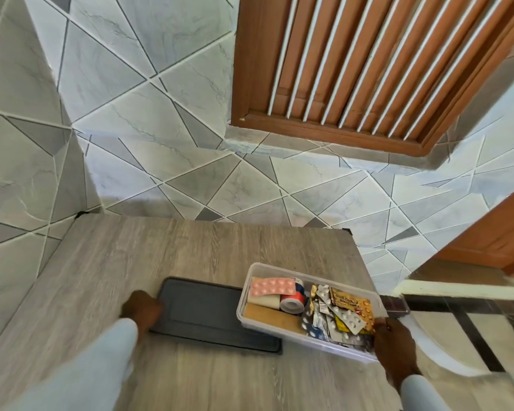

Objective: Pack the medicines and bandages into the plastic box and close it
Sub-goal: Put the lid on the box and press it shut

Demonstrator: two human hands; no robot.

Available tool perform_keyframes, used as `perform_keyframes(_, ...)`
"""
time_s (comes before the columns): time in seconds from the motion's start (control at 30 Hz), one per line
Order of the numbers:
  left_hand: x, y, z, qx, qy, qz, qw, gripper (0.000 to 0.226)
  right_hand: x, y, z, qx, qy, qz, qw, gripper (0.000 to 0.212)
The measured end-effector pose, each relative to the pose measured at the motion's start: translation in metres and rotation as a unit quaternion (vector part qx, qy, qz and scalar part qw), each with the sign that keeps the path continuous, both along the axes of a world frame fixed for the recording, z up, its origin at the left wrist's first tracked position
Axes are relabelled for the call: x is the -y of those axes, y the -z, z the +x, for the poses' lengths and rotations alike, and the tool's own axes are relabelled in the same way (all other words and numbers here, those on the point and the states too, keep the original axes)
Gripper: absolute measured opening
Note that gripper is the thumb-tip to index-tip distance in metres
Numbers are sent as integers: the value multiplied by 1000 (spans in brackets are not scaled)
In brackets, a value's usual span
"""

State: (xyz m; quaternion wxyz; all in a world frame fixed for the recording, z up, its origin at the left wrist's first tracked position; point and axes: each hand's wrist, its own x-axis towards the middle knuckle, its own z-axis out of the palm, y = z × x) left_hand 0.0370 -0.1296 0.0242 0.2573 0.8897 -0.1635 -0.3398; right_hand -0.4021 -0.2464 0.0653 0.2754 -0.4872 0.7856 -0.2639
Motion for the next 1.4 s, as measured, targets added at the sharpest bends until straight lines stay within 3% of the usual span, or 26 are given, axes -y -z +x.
perform_keyframes(0.2, -9, -86, 114, 49, -61, -95, 992, 47, 9, 37, 27, -18, -59, 34, 998, 28)
perform_keyframes(0.33, -8, -146, 133, 77, 1, -193, 978, 25, 10, 53, 67, -2, -118, 53, 992, 27)
perform_keyframes(0.47, -1, -187, 83, 56, 99, -218, 969, 17, 5, 64, 109, 14, -174, 74, 982, 26)
perform_keyframes(0.67, 16, -185, -5, 3, 170, -211, 963, 19, -4, 63, 139, 56, -162, 105, 980, 21)
perform_keyframes(0.73, 23, -176, -31, 0, 203, -203, 958, 20, -5, 49, 145, 25, -171, 73, 982, 27)
perform_keyframes(0.8, 29, -161, -59, -5, 248, -181, 952, 23, -7, 22, 153, 22, -210, -17, 977, 31)
perform_keyframes(0.87, 34, -140, -90, 3, 284, -147, 947, 26, -10, -16, 169, 172, -244, 3, 954, 26)
perform_keyframes(0.93, 38, -120, -117, 19, 312, -134, 940, 26, -9, -37, 185, 360, -259, 154, 883, 37)
perform_keyframes(1.0, 42, -104, -135, 24, 338, -146, 930, 26, -9, -42, 193, 415, -281, 226, 836, 43)
perform_keyframes(1.1, 43, -94, -147, 46, 357, -133, 924, 21, -7, -33, 193, 390, -269, 206, 856, 24)
perform_keyframes(1.2, 40, -94, -139, 10, 320, -155, 935, 24, -5, -22, 181, 321, -291, 186, 882, 26)
perform_keyframes(1.37, 17, -67, -51, 187, 172, -180, 950, 14, 10, 5, 160, 185, -277, 118, 935, 24)
perform_keyframes(1.4, 10, -55, -35, 203, 148, -156, 955, 22, 12, 11, 157, 167, -265, 105, 944, 25)
